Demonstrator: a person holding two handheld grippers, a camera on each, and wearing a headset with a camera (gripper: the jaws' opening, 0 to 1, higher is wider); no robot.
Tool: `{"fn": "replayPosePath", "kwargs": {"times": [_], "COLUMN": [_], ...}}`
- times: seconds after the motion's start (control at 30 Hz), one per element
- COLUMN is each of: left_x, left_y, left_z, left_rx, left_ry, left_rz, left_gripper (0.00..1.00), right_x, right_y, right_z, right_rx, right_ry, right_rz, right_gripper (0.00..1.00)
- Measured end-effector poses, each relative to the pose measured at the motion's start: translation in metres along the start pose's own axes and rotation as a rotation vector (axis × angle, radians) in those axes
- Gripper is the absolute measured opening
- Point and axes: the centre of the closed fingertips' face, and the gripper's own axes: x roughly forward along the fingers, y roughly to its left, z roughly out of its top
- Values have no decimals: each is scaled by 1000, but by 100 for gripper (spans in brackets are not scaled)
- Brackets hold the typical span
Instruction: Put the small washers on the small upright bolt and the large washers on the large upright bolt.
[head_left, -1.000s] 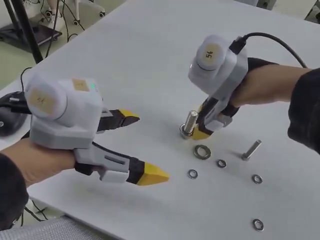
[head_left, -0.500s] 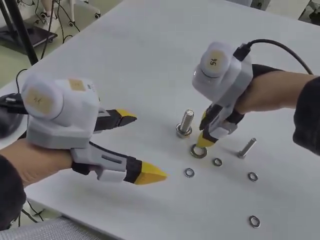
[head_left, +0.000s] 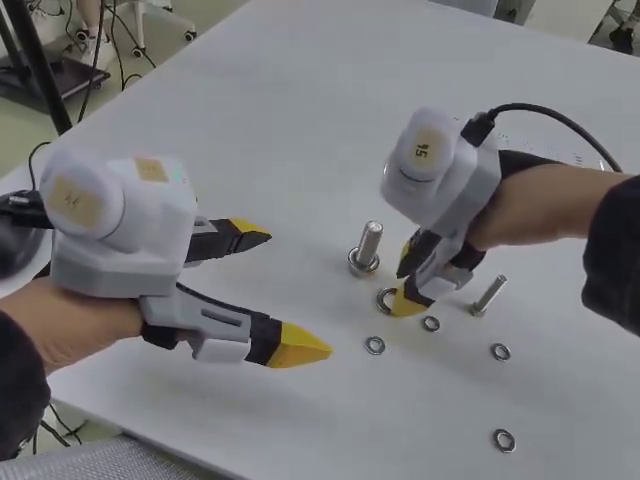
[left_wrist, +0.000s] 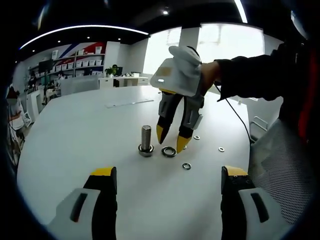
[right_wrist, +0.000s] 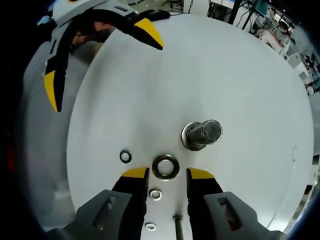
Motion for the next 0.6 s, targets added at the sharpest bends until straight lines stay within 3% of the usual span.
{"fn": "replayPosePath", "kwargs": {"times": [0.6], "left_x": [-2], "left_y": [-1], "left_z": [0], "left_rx": [3], "left_ry": [0], "left_rz": [0], "left_gripper": [86], "right_x": [12], "right_y": [-1], "right_z": [-1], "right_rx": [-13], "right_ry": [9], "right_rz": [-22], "right_gripper": [30]}}
